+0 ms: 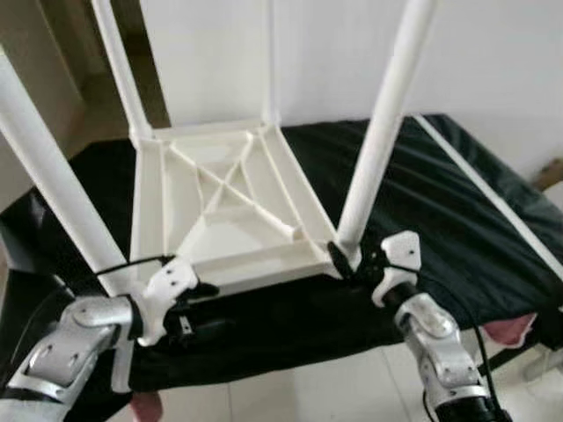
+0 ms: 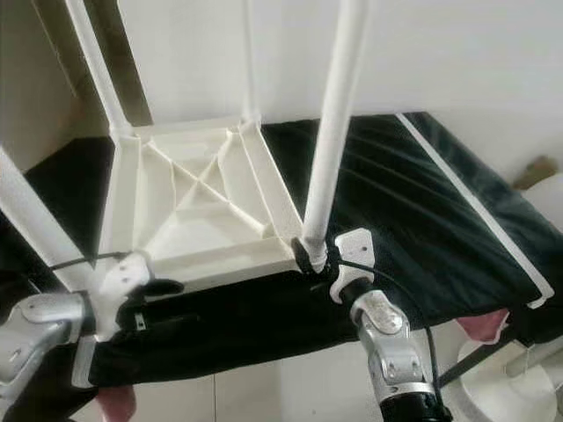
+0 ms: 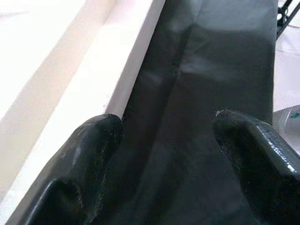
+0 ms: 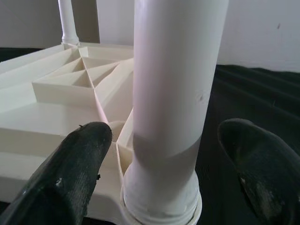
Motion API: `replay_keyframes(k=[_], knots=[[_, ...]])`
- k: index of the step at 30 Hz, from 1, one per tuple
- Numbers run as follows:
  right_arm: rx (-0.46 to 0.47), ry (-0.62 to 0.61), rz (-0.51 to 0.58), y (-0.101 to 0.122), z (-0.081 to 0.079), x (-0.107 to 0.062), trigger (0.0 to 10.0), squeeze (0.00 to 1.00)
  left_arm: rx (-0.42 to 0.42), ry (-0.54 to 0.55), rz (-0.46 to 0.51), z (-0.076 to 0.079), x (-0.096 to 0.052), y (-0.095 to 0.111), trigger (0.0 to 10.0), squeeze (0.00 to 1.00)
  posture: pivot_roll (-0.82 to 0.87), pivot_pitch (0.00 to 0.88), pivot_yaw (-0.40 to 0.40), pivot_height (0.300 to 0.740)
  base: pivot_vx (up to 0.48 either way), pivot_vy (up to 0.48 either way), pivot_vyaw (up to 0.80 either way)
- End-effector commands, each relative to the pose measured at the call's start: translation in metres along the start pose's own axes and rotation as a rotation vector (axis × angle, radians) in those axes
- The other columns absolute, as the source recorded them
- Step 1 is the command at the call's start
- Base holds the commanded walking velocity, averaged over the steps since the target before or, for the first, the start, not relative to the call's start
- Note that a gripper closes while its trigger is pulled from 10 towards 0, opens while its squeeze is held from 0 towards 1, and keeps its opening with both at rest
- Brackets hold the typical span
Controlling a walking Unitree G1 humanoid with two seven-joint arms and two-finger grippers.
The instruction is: Building children table
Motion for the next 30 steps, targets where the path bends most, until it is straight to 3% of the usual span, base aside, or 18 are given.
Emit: replay_keyframes(k=[1,8,9,11,12,13,16,21,23,26,30], knots=[[-0.003,0.005,-0.02,-0.001,0.003,0.0,10.0,0.0,0.025,0.025,-0.036,-0.01,-0.001,-0.004,10.0,0.0,0.01,0.0,-0.005,0.74,0.0,0.0,0.0],[-0.002,0.012,-0.024,-0.001,0.0,-0.006,10.0,0.0,0.014,-0.008,0.018,-0.006,0.0,0.005,10.0,0.0,0.01,0.0,-0.003,0.74,0.0,0.0,0.0],[0.0,0.012,-0.028,-0.002,-0.001,-0.01,10.0,0.0,-0.001,-0.035,0.044,0.001,0.001,0.009,10.0,0.0,0.01,0.0,-0.002,0.74,0.0,0.0,0.0],[0.012,0.007,-0.044,-0.01,-0.005,-0.021,10.0,0.0,-0.037,-0.151,0.131,0.033,0.007,0.023,10.0,0.0,0.01,0.0,-0.001,0.74,0.0,0.0,0.0],[0.012,0.007,-0.044,-0.01,-0.005,-0.021,10.0,0.0,-0.037,-0.151,0.131,0.033,0.007,0.023,10.0,0.0,0.01,0.0,-0.001,0.74,0.0,0.0,0.0],[0.032,0.002,-0.053,-0.016,-0.01,-0.028,10.0,0.0,-0.073,-0.21,0.198,0.054,0.012,0.032,10.0,0.0,0.01,0.0,-0.003,0.74,0.0,0.0,0.0],[0.051,-0.034,-0.049,-0.022,-0.012,-0.038,10.0,0.0,-0.132,-0.202,0.244,0.069,0.024,0.038,10.0,0.0,0.01,0.0,-0.001,0.74,0.0,0.0,0.0],[0.058,-0.065,-0.04,-0.023,-0.012,-0.042,10.0,0.0,-0.139,-0.168,0.249,0.072,0.032,0.039,10.0,0.0,0.01,0.0,-0.001,0.74,0.0,0.0,0.0],[0.06,-0.122,-0.021,-0.021,-0.008,-0.049,10.0,0.0,-0.165,-0.026,0.26,0.06,0.049,0.042,10.0,0.0,0.01,0.0,0.005,0.74,0.0,0.0,0.0],[0.059,-0.133,-0.014,-0.019,-0.005,-0.05,10.0,0.0,-0.178,0.018,0.267,0.055,0.053,0.046,10.0,0.0,0.0,0.0,0.01,0.74,0.0,0.0,0.0],[0.018,-0.127,-0.007,-0.011,0.005,-0.045,10.0,0.0,-0.174,-0.012,0.307,0.057,0.057,0.059,10.0,0.0,-0.01,0.0,0.016,0.74,0.0,0.0,0.0]])
Point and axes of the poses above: a point about 5 cm out from each wrist's last joint towards the gripper, its own x axis pointing out of the wrist towards the gripper, its own y axis along the axis of the wrist's last joint, z = x × y, the point moved 1 cm from there along x, pointing out of the wrist towards the gripper, and after that the axes turned 15 degrees about x, right-handed, at the moved point
